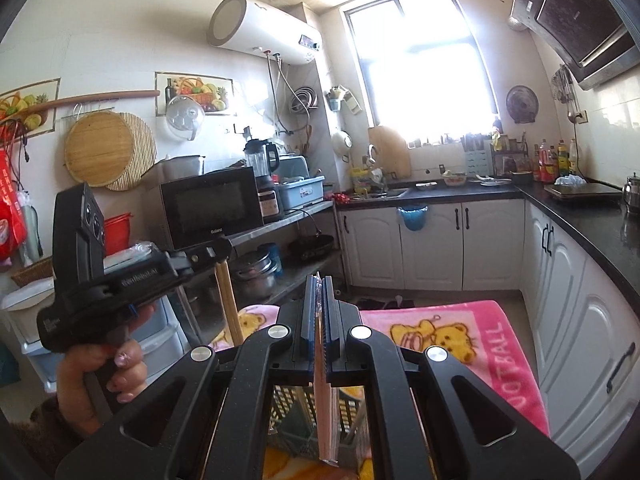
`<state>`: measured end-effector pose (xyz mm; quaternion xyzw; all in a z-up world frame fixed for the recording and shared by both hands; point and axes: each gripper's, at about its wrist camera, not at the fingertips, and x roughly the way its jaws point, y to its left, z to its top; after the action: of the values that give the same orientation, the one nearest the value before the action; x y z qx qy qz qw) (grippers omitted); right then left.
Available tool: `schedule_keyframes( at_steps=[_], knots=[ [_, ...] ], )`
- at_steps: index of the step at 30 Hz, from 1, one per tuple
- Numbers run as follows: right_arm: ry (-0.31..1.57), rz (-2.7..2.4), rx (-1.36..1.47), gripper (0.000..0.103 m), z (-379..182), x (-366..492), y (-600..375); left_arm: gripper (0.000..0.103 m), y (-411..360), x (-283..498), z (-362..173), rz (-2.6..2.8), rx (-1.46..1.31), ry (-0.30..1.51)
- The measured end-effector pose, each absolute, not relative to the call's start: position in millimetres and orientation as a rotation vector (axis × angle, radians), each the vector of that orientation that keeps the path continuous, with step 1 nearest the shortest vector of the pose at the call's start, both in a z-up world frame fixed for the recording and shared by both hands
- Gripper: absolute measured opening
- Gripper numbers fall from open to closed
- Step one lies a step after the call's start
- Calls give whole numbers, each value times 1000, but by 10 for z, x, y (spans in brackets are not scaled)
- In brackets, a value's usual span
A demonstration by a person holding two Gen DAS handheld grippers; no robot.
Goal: Organize utensils
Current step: 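Lift both held chopsticks and carry them above the green caddy, then lower the chopsticks into the caddy and open both grippers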
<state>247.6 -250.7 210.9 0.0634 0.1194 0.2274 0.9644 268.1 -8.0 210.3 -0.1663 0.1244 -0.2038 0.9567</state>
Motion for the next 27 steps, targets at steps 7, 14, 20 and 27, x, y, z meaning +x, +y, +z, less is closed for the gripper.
schedule_keyframes(
  at_steps=[7,14,20,27],
  knots=[
    [227,462,130,3,2130,2702,-2424,1,-132,2861,1957,-372,-328,253],
    [239,439,142,3,2005,2865,-2413,1,-222,2977,1728,-336,-286,245],
    [259,416,143,3,1853,2960,-2407,2,-247,3032,1543,-323,-269,246],
    [288,403,151,3,1666,3043,-2388,2,-282,3051,1389,-341,-274,267]
  ],
)
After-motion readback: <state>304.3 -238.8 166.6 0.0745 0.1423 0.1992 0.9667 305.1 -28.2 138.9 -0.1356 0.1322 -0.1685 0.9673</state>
